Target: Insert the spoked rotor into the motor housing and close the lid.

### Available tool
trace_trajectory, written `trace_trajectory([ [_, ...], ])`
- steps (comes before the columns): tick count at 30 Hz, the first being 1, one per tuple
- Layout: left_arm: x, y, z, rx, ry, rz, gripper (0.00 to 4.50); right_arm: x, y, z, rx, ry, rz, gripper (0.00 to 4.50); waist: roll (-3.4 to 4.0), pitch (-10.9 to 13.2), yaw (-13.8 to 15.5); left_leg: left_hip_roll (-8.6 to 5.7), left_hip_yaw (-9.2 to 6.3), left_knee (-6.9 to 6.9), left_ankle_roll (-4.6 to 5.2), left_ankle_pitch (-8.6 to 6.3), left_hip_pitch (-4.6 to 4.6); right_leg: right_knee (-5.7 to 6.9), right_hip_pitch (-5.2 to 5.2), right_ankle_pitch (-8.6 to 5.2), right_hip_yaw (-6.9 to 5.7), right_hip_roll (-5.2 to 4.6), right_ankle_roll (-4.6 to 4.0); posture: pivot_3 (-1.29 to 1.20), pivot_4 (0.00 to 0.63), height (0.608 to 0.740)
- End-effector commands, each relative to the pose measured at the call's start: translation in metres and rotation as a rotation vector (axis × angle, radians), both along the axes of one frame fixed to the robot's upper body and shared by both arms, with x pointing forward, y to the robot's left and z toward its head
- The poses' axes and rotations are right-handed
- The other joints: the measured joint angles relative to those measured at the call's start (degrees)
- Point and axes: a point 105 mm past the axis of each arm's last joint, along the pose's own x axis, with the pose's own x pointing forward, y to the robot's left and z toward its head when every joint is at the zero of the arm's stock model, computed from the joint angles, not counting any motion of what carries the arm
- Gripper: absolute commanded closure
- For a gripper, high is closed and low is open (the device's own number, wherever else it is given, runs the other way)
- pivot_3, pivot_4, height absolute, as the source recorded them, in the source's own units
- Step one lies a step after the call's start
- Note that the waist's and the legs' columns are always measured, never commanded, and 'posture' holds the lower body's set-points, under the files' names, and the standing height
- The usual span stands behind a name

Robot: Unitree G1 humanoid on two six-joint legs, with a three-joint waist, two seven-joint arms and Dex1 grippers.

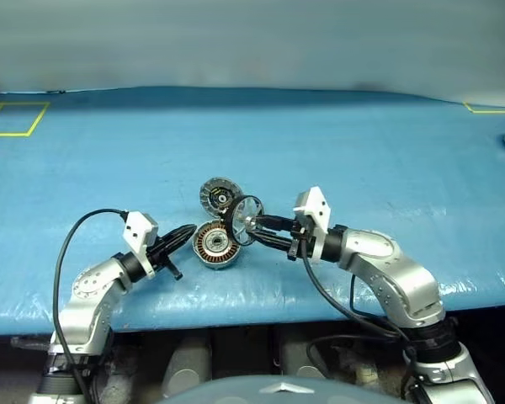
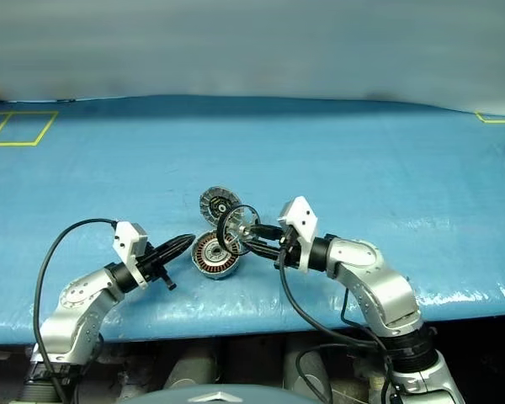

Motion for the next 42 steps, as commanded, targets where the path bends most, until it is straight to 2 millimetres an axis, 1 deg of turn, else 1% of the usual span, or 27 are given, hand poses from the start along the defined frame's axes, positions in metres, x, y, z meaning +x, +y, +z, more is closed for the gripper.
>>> trace_trajectory([
  [1,-0.001,0.006,0.002,0.061,-0.02,-0.003,4.5,-0.002,0.012,-0.002,-0.039,-0.033,0.059,3.31,0.0,0.0,-0.1,0.0,0.0,-0.01,-0.01,0.0,0.0,0.0,0.0,0.0,-0.01,0.0,0.0,0.0,0.15,0.74],
  [5,0.0,0.007,0.002,0.064,-0.023,0.007,4.5,0.001,0.019,-0.017,-0.156,-0.065,0.104,3.31,0.01,0.0,-0.1,0.0,0.01,0.0,-0.01,0.0,0.0,0.0,-0.01,0.0,-0.01,0.0,0.0,0.0,0.15,0.74],
  [10,0.001,0.006,0.002,0.064,-0.027,0.008,4.5,0.008,0.023,-0.02,-0.2,-0.088,0.112,3.31,0.01,0.0,-0.1,0.0,0.0,0.0,-0.01,0.0,0.0,0.0,-0.01,0.0,-0.01,0.0,0.0,0.0,0.15,0.74],
  [22,0.0,0.009,-0.004,0.073,-0.013,0.025,4.5,0.013,0.032,-0.014,-0.208,-0.113,0.142,3.31,0.01,0.0,-0.2,0.0,-0.01,0.02,-0.01,0.0,0.02,0.04,0.0,0.02,-0.02,0.01,0.01,0.0,0.15,0.74],
  [26,-0.001,0.009,-0.005,0.069,-0.01,0.022,4.5,0.012,0.03,-0.013,-0.222,-0.123,0.147,3.31,0.01,0.0,-0.1,0.0,-0.01,0.01,-0.01,0.0,0.02,0.03,0.0,0.02,-0.02,0.01,0.02,0.0,0.15,0.74],
  [30,-0.001,0.007,-0.006,0.066,-0.008,0.019,4.5,0.006,0.029,-0.009,-0.233,-0.143,0.179,3.31,0.01,0.0,-0.1,0.0,-0.01,0.02,-0.01,0.0,0.02,0.03,0.0,0.02,-0.02,0.01,0.01,0.0,0.15,0.74],
  [36,0.0,0.006,-0.006,0.065,-0.01,0.017,4.5,0.007,0.027,-0.006,-0.26,-0.181,0.184,3.31,0.01,0.0,-0.1,0.0,-0.01,0.03,-0.01,0.0,0.02,0.04,0.01,0.02,-0.02,0.0,0.02,0.0,0.15,0.74],
  [39,0.0,0.005,-0.006,0.065,-0.008,0.016,4.5,0.007,0.029,-0.002,-0.247,-0.186,0.185,3.31,0.01,0.0,-0.1,0.0,-0.01,0.03,-0.01,0.0,0.02,0.04,0.01,0.02,-0.02,0.0,0.02,0.0,0.15,0.74],
  [42,0.0,0.005,-0.007,0.064,-0.007,0.017,4.5,0.011,0.033,-0.002,-0.242,-0.188,0.167,3.31,0.01,0.0,-0.1,0.0,-0.01,0.03,-0.01,0.0,0.02,0.05,0.0,0.02,-0.02,0.01,0.02,0.0,0.15,0.74],
])
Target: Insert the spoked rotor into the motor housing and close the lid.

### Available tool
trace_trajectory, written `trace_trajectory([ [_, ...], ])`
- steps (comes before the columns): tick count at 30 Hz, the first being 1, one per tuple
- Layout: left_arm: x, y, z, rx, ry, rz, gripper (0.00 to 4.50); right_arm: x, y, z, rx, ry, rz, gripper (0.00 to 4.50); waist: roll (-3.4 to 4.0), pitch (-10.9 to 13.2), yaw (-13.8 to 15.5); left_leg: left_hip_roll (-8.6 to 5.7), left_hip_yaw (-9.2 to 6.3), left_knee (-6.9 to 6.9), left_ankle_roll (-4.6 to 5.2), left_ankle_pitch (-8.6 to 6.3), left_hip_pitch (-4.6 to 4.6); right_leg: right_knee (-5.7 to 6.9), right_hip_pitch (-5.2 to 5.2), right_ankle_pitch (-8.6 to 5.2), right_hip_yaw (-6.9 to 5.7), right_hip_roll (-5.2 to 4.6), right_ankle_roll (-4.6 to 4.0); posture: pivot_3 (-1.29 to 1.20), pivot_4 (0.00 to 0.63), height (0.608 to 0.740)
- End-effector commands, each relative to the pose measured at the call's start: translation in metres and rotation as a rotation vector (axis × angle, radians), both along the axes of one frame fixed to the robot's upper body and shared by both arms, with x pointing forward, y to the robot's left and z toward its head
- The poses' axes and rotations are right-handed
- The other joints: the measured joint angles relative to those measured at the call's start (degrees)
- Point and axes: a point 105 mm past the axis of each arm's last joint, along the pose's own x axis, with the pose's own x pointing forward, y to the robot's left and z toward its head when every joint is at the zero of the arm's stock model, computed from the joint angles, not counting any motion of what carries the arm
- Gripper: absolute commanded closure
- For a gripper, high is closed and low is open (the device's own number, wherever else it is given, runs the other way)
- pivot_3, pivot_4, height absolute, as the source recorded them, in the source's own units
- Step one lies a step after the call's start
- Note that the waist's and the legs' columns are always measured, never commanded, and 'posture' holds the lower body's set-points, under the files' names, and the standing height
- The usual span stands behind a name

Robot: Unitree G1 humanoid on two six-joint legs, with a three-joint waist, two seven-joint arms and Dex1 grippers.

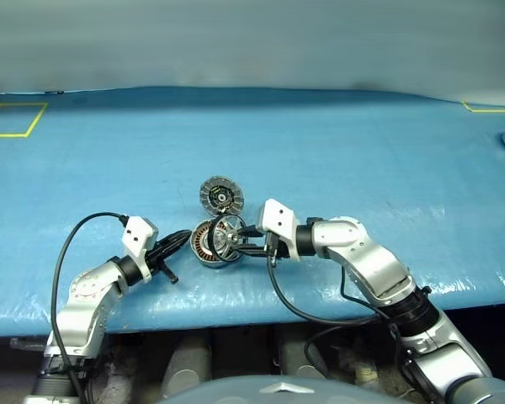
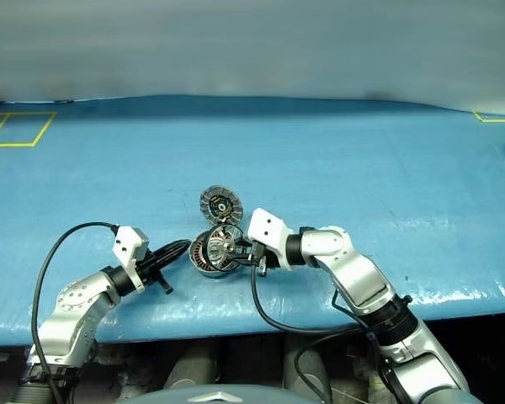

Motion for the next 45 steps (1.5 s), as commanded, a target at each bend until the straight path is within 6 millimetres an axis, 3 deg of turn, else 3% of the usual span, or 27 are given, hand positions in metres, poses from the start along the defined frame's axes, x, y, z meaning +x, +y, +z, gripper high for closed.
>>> trace_trajectory([
  [1,0.001,-0.003,0.004,-0.001,-0.027,-0.012,4.5,0.004,0.01,0.018,0.036,-0.071,0.015,3.31,0.0,0.0,0.0,0.0,0.0,0.0,0.0,0.0,0.0,0.0,0.01,0.0,0.0,0.0,0.0,0.0,0.15,0.74],
  [9,0.001,-0.003,0.003,0.0,-0.023,-0.011,4.5,0.007,0.016,0.017,0.041,-0.058,0.016,3.31,0.0,0.0,0.1,-0.02,-0.01,0.01,0.0,0.0,0.0,0.0,0.02,0.01,0.0,-0.01,0.01,0.0,0.15,0.74],
  [20,0.001,-0.002,0.002,0.007,-0.027,0.001,4.5,0.008,0.015,0.0,0.012,0.0,0.0,3.31,0.0,0.0,0.0,-0.02,-0.01,0.03,0.0,0.0,0.0,0.04,0.02,0.01,0.0,0.0,0.01,0.0,0.15,0.74],
  [35,0.004,0.001,0.004,0.027,-0.037,0.006,4.5,0.0,0.013,-0.01,-0.029,0.044,0.045,3.31,0.0,0.0,0.0,-0.02,-0.01,0.04,0.0,0.0,0.09,0.06,0.09,0.01,0.0,0.0,0.01,0.0,0.15,0.74],
  [36,0.005,0.001,0.004,0.029,-0.039,0.009,4.5,0.0,0.012,-0.011,-0.032,0.043,0.046,2.69,0.0,0.0,0.0,-0.02,-0.01,0.04,0.0,0.0,0.09,0.06,0.09,0.01,0.0,0.0,0.01,0.0,0.15,0.74],
  [41,0.005,0.0,0.004,0.029,-0.04,0.01,4.5,0.008,0.012,-0.007,-0.017,-0.018,-0.002,1.19,0.0,0.0,0.0,-0.01,-0.01,0.04,0.0,0.0,0.09,0.07,0.07,0.01,0.0,0.0,0.01,0.0,0.15,0.74],
  [45,0.006,-0.001,0.003,0.027,-0.04,0.011,4.5,0.011,0.013,-0.002,0.011,-0.022,-0.021,1.19,0.0,0.0,0.0,-0.01,-0.01,0.04,0.0,0.0,0.09,0.08,0.07,0.01,0.0,0.0,0.01,0.0,0.15,0.74],
])
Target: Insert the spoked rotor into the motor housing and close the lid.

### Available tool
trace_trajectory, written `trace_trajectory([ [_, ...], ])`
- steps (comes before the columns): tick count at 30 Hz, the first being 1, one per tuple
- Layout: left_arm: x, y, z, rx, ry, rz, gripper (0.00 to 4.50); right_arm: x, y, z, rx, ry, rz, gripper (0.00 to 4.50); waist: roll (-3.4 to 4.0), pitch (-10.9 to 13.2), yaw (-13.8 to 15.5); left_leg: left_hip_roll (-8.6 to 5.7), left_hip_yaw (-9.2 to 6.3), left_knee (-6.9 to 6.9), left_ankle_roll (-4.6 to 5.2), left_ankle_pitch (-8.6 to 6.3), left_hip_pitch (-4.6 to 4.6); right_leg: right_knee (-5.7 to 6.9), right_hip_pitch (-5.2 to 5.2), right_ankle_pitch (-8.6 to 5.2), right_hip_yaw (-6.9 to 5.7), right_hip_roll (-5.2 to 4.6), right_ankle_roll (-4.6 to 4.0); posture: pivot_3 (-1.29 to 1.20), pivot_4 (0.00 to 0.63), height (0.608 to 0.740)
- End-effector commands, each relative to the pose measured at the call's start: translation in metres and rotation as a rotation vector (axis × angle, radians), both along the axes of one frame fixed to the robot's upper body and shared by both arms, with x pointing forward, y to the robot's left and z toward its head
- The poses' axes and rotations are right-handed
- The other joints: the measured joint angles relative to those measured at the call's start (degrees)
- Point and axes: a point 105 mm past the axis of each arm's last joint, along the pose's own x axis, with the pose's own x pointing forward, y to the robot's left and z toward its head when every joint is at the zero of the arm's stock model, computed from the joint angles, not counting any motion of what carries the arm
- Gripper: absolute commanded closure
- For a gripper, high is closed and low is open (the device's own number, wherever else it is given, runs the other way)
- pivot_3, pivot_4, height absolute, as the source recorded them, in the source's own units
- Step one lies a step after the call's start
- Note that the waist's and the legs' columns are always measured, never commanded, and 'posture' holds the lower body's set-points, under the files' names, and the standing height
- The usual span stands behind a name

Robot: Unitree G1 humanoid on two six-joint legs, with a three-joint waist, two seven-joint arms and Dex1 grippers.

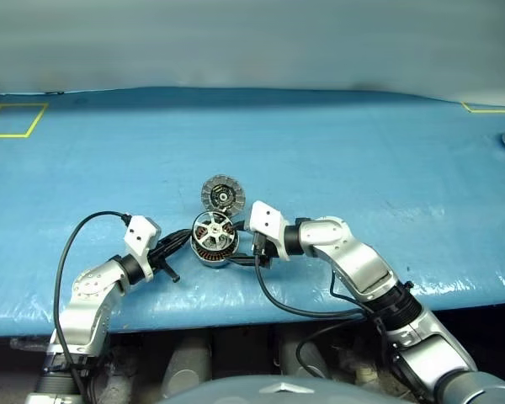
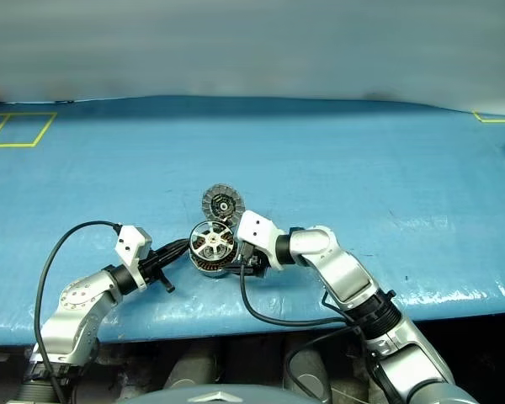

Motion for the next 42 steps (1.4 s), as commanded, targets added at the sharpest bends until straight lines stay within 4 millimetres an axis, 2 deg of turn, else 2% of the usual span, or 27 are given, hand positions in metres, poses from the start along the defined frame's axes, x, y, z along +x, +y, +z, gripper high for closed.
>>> trace_trajectory([
  [1,0.003,0.001,0.005,0.001,-0.031,0.005,4.5,0.004,0.0,0.014,0.047,-0.046,-0.014,1.19,0.0,0.0,0.0,0.0,0.0,0.0,0.0,0.0,0.0,0.0,0.0,0.0,0.0,0.0,0.0,0.0,0.15,0.74],
  [13,0.004,0.001,0.004,-0.004,-0.036,0.006,4.5,0.002,0.006,0.038,0.186,-0.055,-0.033,1.19,0.0,0.0,-0.1,0.0,0.0,0.0,0.0,0.0,0.0,0.01,0.0,0.0,0.0,0.0,0.0,0.0,0.15,0.74],
  [28,0.003,0.0,0.008,-0.018,-0.045,-0.013,4.5,0.009,0.02,0.027,0.177,-0.115,-0.095,1.19,0.0,0.0,0.0,0.0,0.0,0.02,0.0,0.0,0.02,0.1,-0.03,0.0,0.01,0.0,-0.01,0.0,0.15,0.74],
  [42,-0.002,0.003,0.008,-0.012,-0.057,0.001,4.5,0.001,0.028,0.019,0.171,-0.166,-0.06,1.19,0.0,0.0,0.0,0.0,0.0,0.02,0.0,0.0,0.03,0.11,-0.03,-0.01,0.01,0.0,-0.01,0.0,0.15,0.74],
])
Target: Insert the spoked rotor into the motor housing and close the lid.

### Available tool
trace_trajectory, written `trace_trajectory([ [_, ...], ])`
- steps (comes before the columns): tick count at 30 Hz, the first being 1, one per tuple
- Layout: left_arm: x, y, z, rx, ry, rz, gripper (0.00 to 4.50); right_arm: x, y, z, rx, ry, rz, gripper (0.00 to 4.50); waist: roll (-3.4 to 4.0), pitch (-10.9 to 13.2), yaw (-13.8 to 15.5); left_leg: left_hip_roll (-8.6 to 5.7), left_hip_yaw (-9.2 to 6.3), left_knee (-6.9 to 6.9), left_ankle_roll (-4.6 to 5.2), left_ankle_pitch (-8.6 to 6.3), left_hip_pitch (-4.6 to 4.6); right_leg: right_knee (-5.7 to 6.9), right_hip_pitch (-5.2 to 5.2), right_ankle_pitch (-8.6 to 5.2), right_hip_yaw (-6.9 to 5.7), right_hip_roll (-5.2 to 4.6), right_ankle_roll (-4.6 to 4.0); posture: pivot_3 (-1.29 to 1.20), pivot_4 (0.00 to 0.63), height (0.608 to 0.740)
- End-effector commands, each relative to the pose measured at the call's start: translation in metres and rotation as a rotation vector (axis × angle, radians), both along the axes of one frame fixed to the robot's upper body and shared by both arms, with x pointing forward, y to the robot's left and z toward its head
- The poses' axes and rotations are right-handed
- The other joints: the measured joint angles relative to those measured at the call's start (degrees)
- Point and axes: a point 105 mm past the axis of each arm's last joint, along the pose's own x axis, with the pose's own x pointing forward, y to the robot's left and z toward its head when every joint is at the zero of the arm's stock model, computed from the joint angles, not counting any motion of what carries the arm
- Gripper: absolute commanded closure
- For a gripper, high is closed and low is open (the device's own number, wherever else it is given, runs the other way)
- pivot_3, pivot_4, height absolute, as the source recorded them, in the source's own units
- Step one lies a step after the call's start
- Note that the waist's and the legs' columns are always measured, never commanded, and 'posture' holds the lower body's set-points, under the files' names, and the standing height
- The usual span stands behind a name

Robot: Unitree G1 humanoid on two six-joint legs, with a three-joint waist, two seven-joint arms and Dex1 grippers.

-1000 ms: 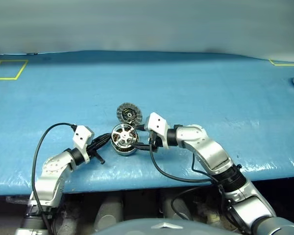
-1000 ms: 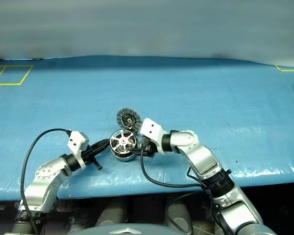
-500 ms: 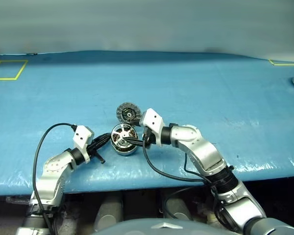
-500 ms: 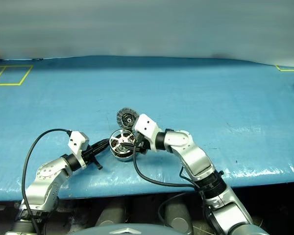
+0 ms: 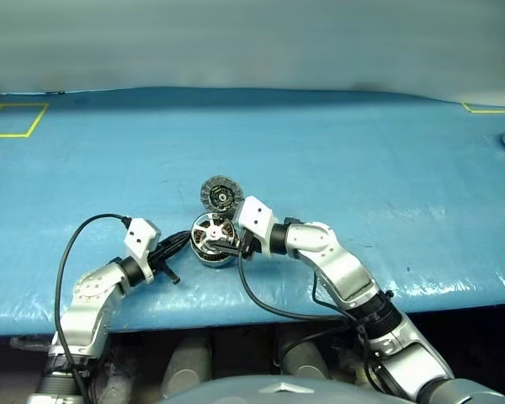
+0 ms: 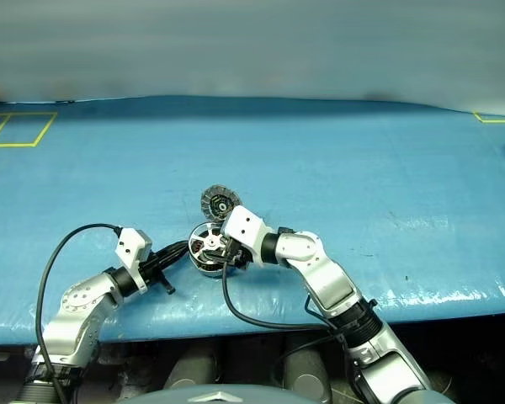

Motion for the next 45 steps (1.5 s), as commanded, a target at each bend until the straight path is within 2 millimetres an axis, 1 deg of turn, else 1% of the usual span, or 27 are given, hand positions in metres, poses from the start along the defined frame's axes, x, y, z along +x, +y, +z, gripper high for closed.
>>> trace_trajectory([
  [1,0.001,0.002,0.015,-0.001,-0.066,0.003,4.5,-0.002,0.003,0.008,0.025,-0.041,0.015,1.36,0.0,0.0,0.0,0.0,0.0,0.0,0.0,0.0,0.0,0.0,0.0,0.0,0.0,0.0,0.0,0.0,0.15,0.74],
  [2,0.001,0.002,0.015,-0.002,-0.07,0.005,4.5,-0.002,0.003,0.007,0.023,-0.04,0.014,1.57,0.0,0.0,0.0,0.0,0.0,0.0,0.0,0.0,0.0,0.01,0.0,0.0,0.0,0.0,0.0,0.0,0.15,0.74],
  [3,0.001,0.003,0.016,-0.002,-0.073,0.006,4.5,-0.002,0.003,0.006,0.02,-0.04,0.012,1.57,0.0,0.0,0.0,0.0,0.0,0.0,0.0,0.0,0.0,0.01,0.0,0.0,0.0,0.0,0.0,0.0,0.15,0.74],
  [6,0.0,0.003,0.017,-0.002,-0.08,0.005,4.5,0.0,0.003,0.004,0.016,-0.041,0.007,2.29,0.0,0.0,0.0,0.0,0.0,0.0,0.0,0.0,0.0,0.01,-0.01,0.0,0.0,0.0,0.0,0.0,0.15,0.74],
  [9,0.001,0.005,0.018,0.008,-0.102,0.015,4.5,0.003,0.003,0.003,0.016,-0.043,-0.011,3.34,0.0,0.0,0.0,0.0,0.0,0.0,0.0,0.0,0.01,0.03,-0.01,0.0,0.0,0.0,-0.01,0.0,0.15,0.74],
  [12,0.001,0.005,0.019,0.013,-0.111,0.017,4.5,0.005,0.003,0.0,0.006,-0.046,-0.02,4.16,0.0,0.0,0.0,0.0,0.0,0.0,0.0,0.0,0.04,0.08,-0.01,-0.01,0.0,0.0,-0.02,0.0,0.15,0.74],
  [20,0.001,0.006,0.018,0.019,-0.114,0.019,4.5,0.006,0.001,-0.003,-0.007,-0.051,-0.029,4.16,0.0,0.0,0.0,0.01,0.0,0.06,-0.01,0.0,0.09,0.19,0.01,-0.03,0.01,0.0,-0.04,0.0,0.15,0.74],
  [24,0.001,0.006,0.017,0.018,-0.111,0.017,4.5,0.006,0.0,0.006,0.013,-0.065,-0.022,4.16,0.0,0.0,0.0,0.01,0.0,0.06,-0.01,0.0,0.1,0.22,0.0,-0.03,0.01,0.0,-0.05,0.0,0.15,0.74],
  [26,0.001,0.007,0.013,0.043,-0.096,0.014,4.5,0.005,0.0,0.01,0.018,-0.075,-0.014,4.16,0.0,0.0,0.0,0.01,0.0,0.06,-0.01,0.0,0.09,0.22,0.0,-0.03,0.01,0.0,-0.05,0.0,0.15,0.74],
  [33,0.001,0.007,0.011,0.046,-0.088,0.019,4.5,0.001,0.002,0.013,0.003,-0.078,0.018,4.16,0.0,0.0,0.0,0.01,0.0,0.06,-0.01,0.0,0.08,0.22,-0.01,-0.03,0.01,0.0,-0.05,0.0,0.15,0.74],
  [41,0.0,0.008,0.008,0.046,-0.081,0.026,4.5,-0.003,0.002,0.011,-0.018,-0.07,0.04,4.16,0.0,0.0,0.0,0.01,0.0,0.04,-0.01,0.0,0.08,0.21,-0.03,-0.04,0.01,0.0,-0.06,0.0,0.15,0.74],
  [45,0.0,0.008,0.007,0.044,-0.08,0.03,4.5,-0.006,0.002,0.002,-0.046,-0.049,0.056,4.16,0.0,0.0,0.0,0.01,0.0,0.05,-0.01,0.0,0.08,0.21,-0.03,-0.04,0.01,0.0,-0.06,0.0,0.15,0.74],
])
